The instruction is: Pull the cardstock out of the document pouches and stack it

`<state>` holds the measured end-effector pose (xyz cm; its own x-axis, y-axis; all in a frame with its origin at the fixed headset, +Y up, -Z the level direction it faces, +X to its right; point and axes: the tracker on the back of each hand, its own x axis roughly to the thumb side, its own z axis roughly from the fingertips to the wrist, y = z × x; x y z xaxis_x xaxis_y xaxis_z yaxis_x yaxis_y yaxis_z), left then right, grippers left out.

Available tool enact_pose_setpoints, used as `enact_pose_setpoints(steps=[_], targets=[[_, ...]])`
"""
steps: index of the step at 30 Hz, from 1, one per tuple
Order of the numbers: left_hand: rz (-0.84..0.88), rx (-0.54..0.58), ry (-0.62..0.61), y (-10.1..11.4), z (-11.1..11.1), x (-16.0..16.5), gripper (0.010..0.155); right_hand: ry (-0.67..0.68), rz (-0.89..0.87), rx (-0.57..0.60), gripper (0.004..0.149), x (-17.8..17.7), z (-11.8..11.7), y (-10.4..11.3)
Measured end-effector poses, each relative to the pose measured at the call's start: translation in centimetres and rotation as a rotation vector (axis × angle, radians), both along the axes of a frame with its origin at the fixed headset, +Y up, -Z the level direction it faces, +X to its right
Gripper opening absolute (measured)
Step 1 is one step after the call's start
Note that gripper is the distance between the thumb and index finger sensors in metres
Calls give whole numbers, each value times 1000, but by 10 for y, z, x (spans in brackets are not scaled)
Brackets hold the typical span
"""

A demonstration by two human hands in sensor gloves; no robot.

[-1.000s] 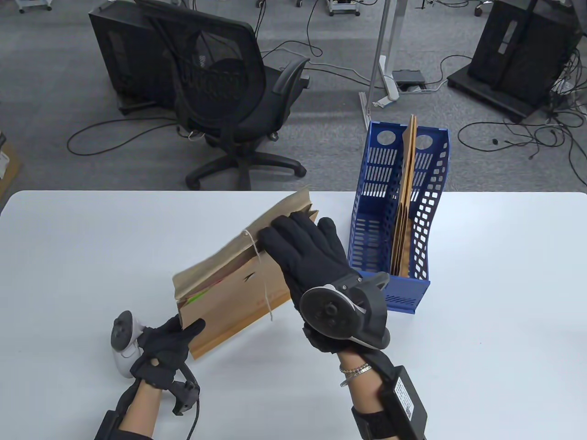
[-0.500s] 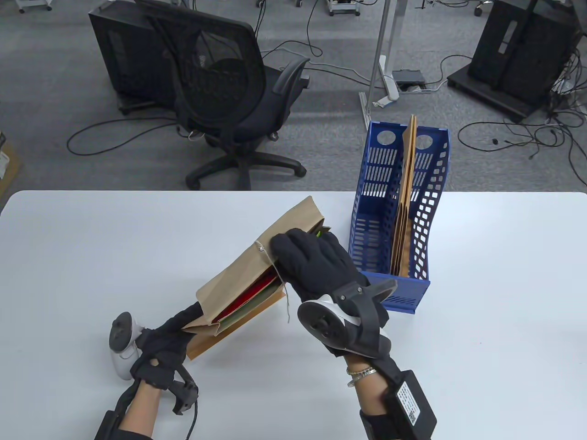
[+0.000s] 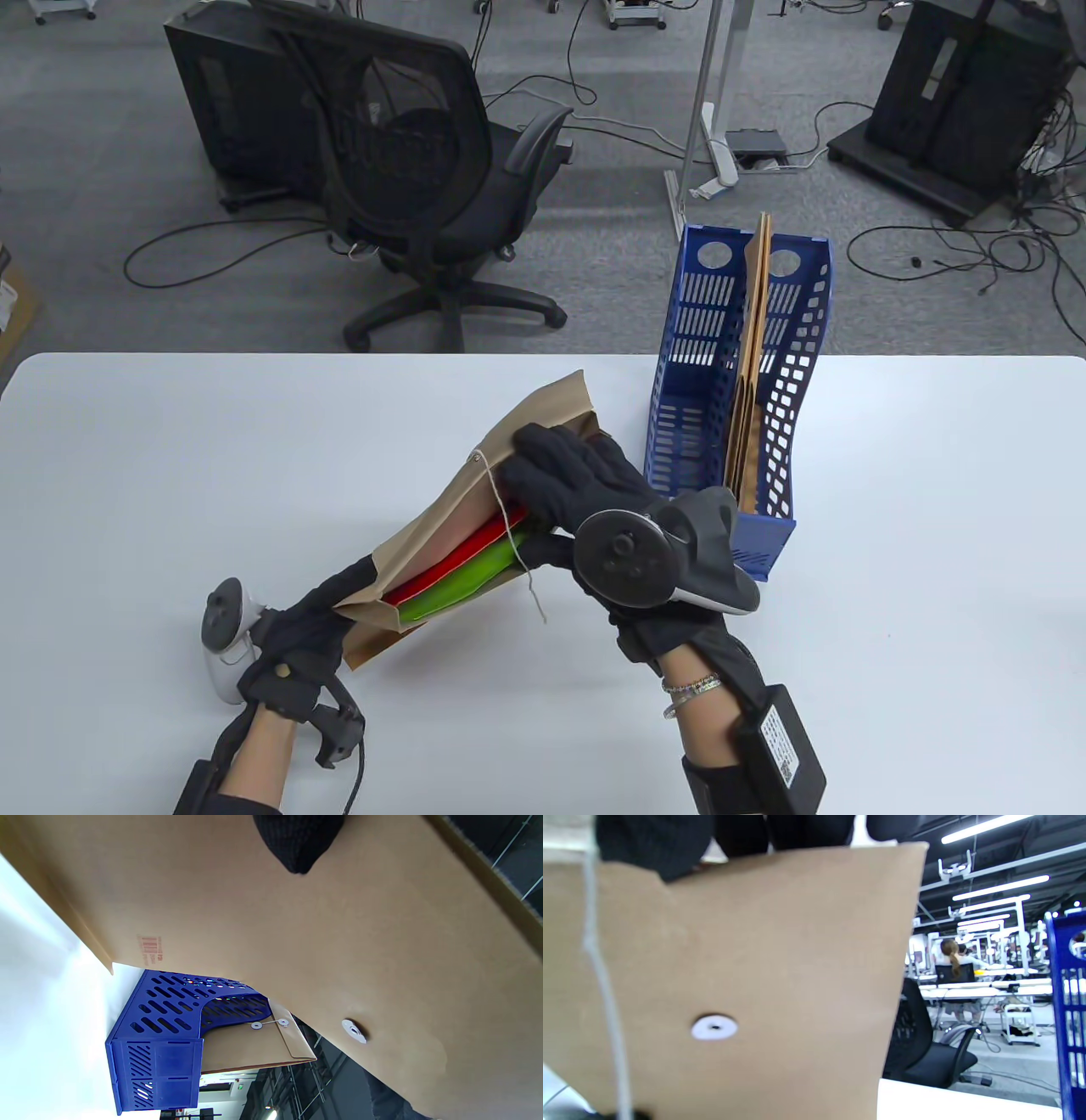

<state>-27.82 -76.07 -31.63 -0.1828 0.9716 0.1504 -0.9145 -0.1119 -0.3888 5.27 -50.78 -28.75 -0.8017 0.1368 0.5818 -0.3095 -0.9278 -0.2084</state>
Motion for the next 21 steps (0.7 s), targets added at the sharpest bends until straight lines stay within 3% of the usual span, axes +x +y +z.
enact_pose_setpoints(steps=[3,9,18,21], targets=[[-4,1,-10,0,0,0,46,5,31,-3,71,0,1,0],[-19,-10,-8,-1,0,-1,46,-30,166,104,71,-7,8,0],[-20,12,-23,2,0,1,46,-2,217,-78,82,-18,1,1],[-41,11,-34,3,0,2,46,-4,227,-93,75,-24,-1,3]])
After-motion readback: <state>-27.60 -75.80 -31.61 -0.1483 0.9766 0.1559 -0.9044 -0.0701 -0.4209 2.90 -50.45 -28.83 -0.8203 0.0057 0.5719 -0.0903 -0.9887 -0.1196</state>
